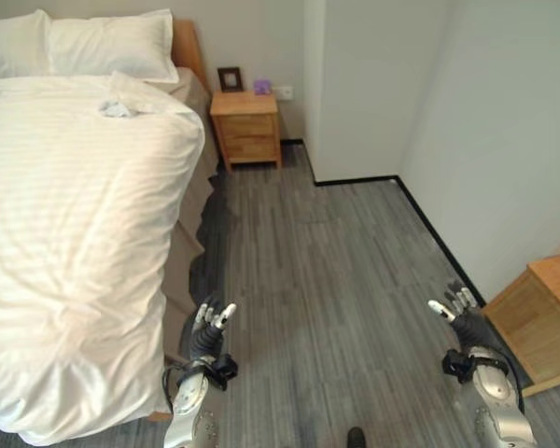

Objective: Making the bed.

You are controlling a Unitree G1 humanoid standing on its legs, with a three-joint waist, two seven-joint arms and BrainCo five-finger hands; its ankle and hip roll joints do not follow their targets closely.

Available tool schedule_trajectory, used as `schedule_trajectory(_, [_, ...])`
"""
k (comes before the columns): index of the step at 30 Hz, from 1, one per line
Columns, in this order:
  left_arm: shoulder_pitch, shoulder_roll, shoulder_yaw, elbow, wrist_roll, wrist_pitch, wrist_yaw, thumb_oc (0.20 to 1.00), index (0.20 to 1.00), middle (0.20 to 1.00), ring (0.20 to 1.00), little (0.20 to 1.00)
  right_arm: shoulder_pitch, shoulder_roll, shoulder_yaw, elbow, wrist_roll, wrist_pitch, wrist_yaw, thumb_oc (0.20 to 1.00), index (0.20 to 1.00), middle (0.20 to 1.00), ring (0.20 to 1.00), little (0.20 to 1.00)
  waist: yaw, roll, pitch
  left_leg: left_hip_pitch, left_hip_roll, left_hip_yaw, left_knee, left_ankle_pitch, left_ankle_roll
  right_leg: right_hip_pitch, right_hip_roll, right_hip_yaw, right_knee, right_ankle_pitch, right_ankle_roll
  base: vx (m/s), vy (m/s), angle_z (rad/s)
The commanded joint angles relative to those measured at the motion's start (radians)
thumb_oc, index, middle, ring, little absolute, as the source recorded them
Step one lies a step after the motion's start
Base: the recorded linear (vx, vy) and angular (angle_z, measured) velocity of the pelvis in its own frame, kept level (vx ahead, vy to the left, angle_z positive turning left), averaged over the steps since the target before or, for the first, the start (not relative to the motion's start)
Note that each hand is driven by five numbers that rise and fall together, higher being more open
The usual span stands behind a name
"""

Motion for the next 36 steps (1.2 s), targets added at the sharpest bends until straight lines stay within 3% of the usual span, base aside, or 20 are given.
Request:
schedule_trajectory(1, [-0.066, 0.052, 0.031, -0.019, -0.003, -0.054, 0.007, 1.000, 1.000, 1.000, 1.000, 1.000, -0.053, -0.020, -0.018, -0.053, 0.015, -0.052, 0.007, 1.000, 1.000, 1.000, 1.000, 1.000, 0.020, -0.035, 0.002, 0.001, -0.037, -0.047, 0.007, -0.055, -0.010, 0.047, -0.060, -0.038, 0.040, -0.066, 0.058, 0.13, 0.013, 0.09])
schedule_trajectory(6, [-0.071, 0.090, 0.036, -0.072, 0.068, -0.068, 0.022, 1.000, 1.000, 1.000, 1.000, 1.000, -0.056, -0.024, -0.030, -0.078, 0.019, -0.065, 0.003, 1.000, 1.000, 1.000, 1.000, 1.000, 0.019, -0.014, 0.016, -0.020, -0.048, -0.054, 0.016, -0.070, 0.004, -0.005, -0.083, -0.024, 0.146, -0.098, 0.073, 0.11, 0.089, 0.06])
schedule_trajectory(7, [-0.071, 0.108, 0.028, -0.108, 0.078, -0.062, -0.003, 1.000, 1.000, 1.000, 1.000, 1.000, -0.036, -0.027, -0.036, -0.098, 0.002, -0.063, 0.017, 1.000, 1.000, 1.000, 1.000, 1.000, 0.012, 0.005, 0.029, -0.015, -0.063, -0.066, 0.009, -0.092, 0.039, -0.144, -0.097, 0.007, 0.413, -0.046, 0.104, 0.13, 0.175, 0.04])
schedule_trajectory(9, [-0.079, 0.117, 0.016, -0.130, 0.085, -0.054, -0.028, 1.000, 1.000, 1.000, 1.000, 1.000, -0.007, -0.018, -0.048, -0.109, -0.034, -0.061, 0.032, 1.000, 1.000, 1.000, 1.000, 1.000, -0.022, 0.044, 0.069, 0.036, -0.046, -0.067, 0.005, -0.104, 0.054, -0.291, -0.089, 0.014, 0.674, 0.031, 0.126, 0.32, 0.207, -0.30])
schedule_trajectory(10, [-0.079, 0.117, 0.016, -0.130, 0.085, -0.054, -0.028, 1.000, 1.000, 1.000, 1.000, 1.000, -0.007, -0.018, -0.048, -0.110, -0.034, -0.061, 0.032, 1.000, 1.000, 1.000, 1.000, 1.000, -0.021, 0.042, 0.069, 0.036, -0.048, -0.066, 0.005, -0.106, 0.054, -0.295, -0.090, 0.015, 0.682, 0.026, 0.126, 0.42, 0.111, -0.37])
schedule_trajectory(12, [-0.082, 0.115, 0.010, -0.150, 0.061, -0.050, -0.050, 1.000, 1.000, 1.000, 1.000, 1.000, 0.025, -0.005, -0.065, -0.113, -0.033, -0.052, 0.045, 1.000, 1.000, 1.000, 1.000, 1.000, -0.055, 0.048, 0.069, 0.096, -0.039, -0.063, 0.005, -0.102, 0.036, -0.356, -0.106, -0.027, 0.593, 0.010, 0.117, 0.48, 0.006, -0.04])
schedule_trajectory(14, [-0.105, 0.116, -0.003, -0.167, -0.001, -0.052, -0.094, 1.000, 1.000, 1.000, 1.000, 1.000, 0.054, 0.007, -0.078, -0.112, 0.006, -0.055, 0.057, 1.000, 1.000, 1.000, 1.000, 1.000, -0.117, 0.043, 0.067, 0.171, -0.020, -0.085, 0.005, -0.135, -0.009, -0.384, -0.096, -0.050, 0.307, 0.010, 0.115, 0.69, -0.124, 0.01])
schedule_trajectory(15, [-0.104, 0.116, -0.003, -0.166, -0.002, -0.053, -0.096, 1.000, 1.000, 1.000, 1.000, 1.000, 0.055, 0.006, -0.078, -0.111, 0.006, -0.055, 0.057, 1.000, 1.000, 1.000, 1.000, 1.000, -0.120, 0.051, 0.071, 0.178, -0.010, -0.086, 0.005, -0.138, -0.011, -0.368, -0.088, -0.059, 0.292, 0.016, 0.114, 0.67, -0.174, 0.11])
schedule_trajectory(17, [-0.126, 0.119, -0.009, -0.155, -0.020, -0.051, -0.115, 1.000, 1.000, 1.000, 1.000, 1.000, 0.077, 0.009, -0.070, -0.118, 0.005, -0.048, 0.072, 1.000, 1.000, 1.000, 1.000, 1.000, -0.152, 0.046, 0.065, 0.222, 0.016, -0.103, 0.005, -0.138, -0.041, -0.374, -0.057, -0.043, 0.102, 0.067, 0.130, 0.56, -0.173, 0.32])
schedule_trajectory(19, [-0.144, 0.111, -0.028, -0.163, -0.008, -0.055, -0.115, 1.000, 1.000, 1.000, 1.000, 1.000, 0.083, -0.003, -0.050, -0.128, -0.012, -0.041, 0.088, 1.000, 1.000, 1.000, 1.000, 1.000, -0.163, 0.044, 0.058, 0.258, 0.037, -0.112, 0.027, -0.109, -0.063, -0.381, -0.067, -0.084, 0.072, 0.115, 0.142, 0.62, -0.220, 0.21])
schedule_trajectory(22, [-0.140, 0.093, -0.061, -0.156, -0.034, -0.047, -0.142, 1.000, 1.000, 1.000, 1.000, 1.000, 0.078, -0.016, -0.017, -0.122, -0.002, -0.038, 0.100, 1.000, 1.000, 1.000, 1.000, 1.000, -0.170, 0.048, 0.038, 0.197, 0.077, -0.116, 0.281, 0.135, -0.145, -0.325, -0.031, -0.068, 0.156, 0.072, 0.073, 0.57, -0.222, 0.21])
schedule_trajectory(23, [-0.140, 0.094, -0.061, -0.156, -0.034, -0.047, -0.142, 1.000, 1.000, 1.000, 1.000, 1.000, 0.078, -0.016, -0.017, -0.122, -0.002, -0.038, 0.100, 1.000, 1.000, 1.000, 1.000, 1.000, -0.170, 0.047, 0.037, 0.196, 0.077, -0.116, 0.281, 0.135, -0.145, -0.326, -0.031, -0.068, 0.156, 0.072, 0.073, 0.66, -0.406, 0.21])
schedule_trajectory(24, [-0.152, 0.090, -0.076, -0.158, -0.049, -0.029, -0.128, 1.000, 1.000, 1.000, 1.000, 1.000, 0.053, -0.034, -0.003, -0.145, 0.031, -0.042, 0.081, 1.000, 1.000, 1.000, 1.000, 1.000, -0.155, 0.012, 0.038, 0.035, 0.116, -0.081, 0.619, 0.266, -0.135, -0.230, -0.015, -0.060, 0.164, 0.010, 0.001, 0.71, -0.530, 0.08])
schedule_trajectory(26, [-0.150, 0.092, -0.085, -0.179, -0.057, -0.017, -0.136, 1.000, 1.000, 1.000, 1.000, 1.000, 0.051, -0.037, -0.004, -0.155, 0.080, -0.053, 0.083, 1.000, 1.000, 1.000, 1.000, 1.000, -0.115, -0.034, 0.069, -0.103, 0.123, -0.049, 0.875, 0.233, -0.077, -0.131, 0.004, -0.024, 0.150, -0.051, -0.057, 0.92, -0.635, -0.03])
schedule_trajectory(27, [-0.151, 0.091, -0.089, -0.183, -0.058, -0.012, -0.139, 1.000, 1.000, 1.000, 1.000, 1.000, 0.037, -0.049, -0.001, -0.129, 0.065, -0.041, 0.063, 1.000, 1.000, 1.000, 1.000, 1.000, -0.059, -0.066, 0.097, -0.282, 0.083, -0.034, 0.982, 0.141, -0.053, -0.030, 0.002, 0.013, 0.119, -0.081, -0.064, 0.66, -0.364, -0.15])
schedule_trajectory(30, [-0.151, 0.087, -0.093, -0.176, -0.066, -0.008, -0.144, 1.000, 1.000, 1.000, 1.000, 1.000, 0.018, -0.056, 0.004, -0.118, 0.063, -0.040, 0.051, 1.000, 1.000, 1.000, 1.000, 1.000, -0.035, -0.073, 0.101, -0.365, 0.075, -0.012, 0.961, 0.109, -0.047, 0.007, -0.001, 0.021, 0.105, -0.092, -0.061, 0.54, -0.095, -0.44])
schedule_trajectory(31, [-0.133, 0.077, -0.096, -0.178, -0.093, -0.005, -0.173, 1.000, 1.000, 1.000, 1.000, 1.000, -0.002, -0.061, -0.003, -0.120, 0.088, -0.043, 0.068, 1.000, 1.000, 1.000, 1.000, 1.000, 0.008, -0.058, 0.087, -0.424, 0.071, 0.036, 0.684, 0.104, -0.053, 0.099, 0.008, 0.023, 0.076, -0.124, -0.042, 0.79, 0.032, -0.38])
schedule_trajectory(33, [-0.123, 0.079, -0.108, -0.177, -0.099, -0.005, -0.183, 1.000, 1.000, 1.000, 1.000, 1.000, -0.005, -0.062, -0.001, -0.120, 0.089, -0.041, 0.073, 1.000, 1.000, 1.000, 1.000, 1.000, 0.027, -0.066, 0.082, -0.420, 0.058, 0.057, 0.593, 0.111, -0.052, 0.129, -0.009, 0.028, 0.064, -0.129, -0.033, 0.81, 0.064, -0.18])
schedule_trajectory(34, [-0.103, 0.084, -0.124, -0.186, -0.084, -0.011, -0.196, 1.000, 1.000, 1.000, 1.000, 1.000, -0.020, -0.068, 0.030, -0.123, 0.064, -0.049, 0.085, 1.000, 1.000, 1.000, 1.000, 1.000, 0.072, -0.040, 0.062, -0.395, -0.009, 0.075, 0.181, 0.166, -0.055, 0.193, 0.023, 0.044, 0.054, -0.159, -0.011, 0.87, 0.101, -0.23])
schedule_trajectory(36, [-0.096, 0.085, -0.138, -0.200, -0.070, -0.014, -0.194, 1.000, 1.000, 1.000, 1.000, 1.000, -0.036, -0.072, 0.045, -0.105, 0.045, -0.047, 0.090, 1.000, 1.000, 1.000, 1.000, 1.000, 0.093, -0.034, 0.052, -0.376, -0.029, 0.059, 0.077, 0.181, -0.053, 0.230, 0.029, 0.051, 0.055, -0.175, -0.005, 0.87, 0.066, -0.47])
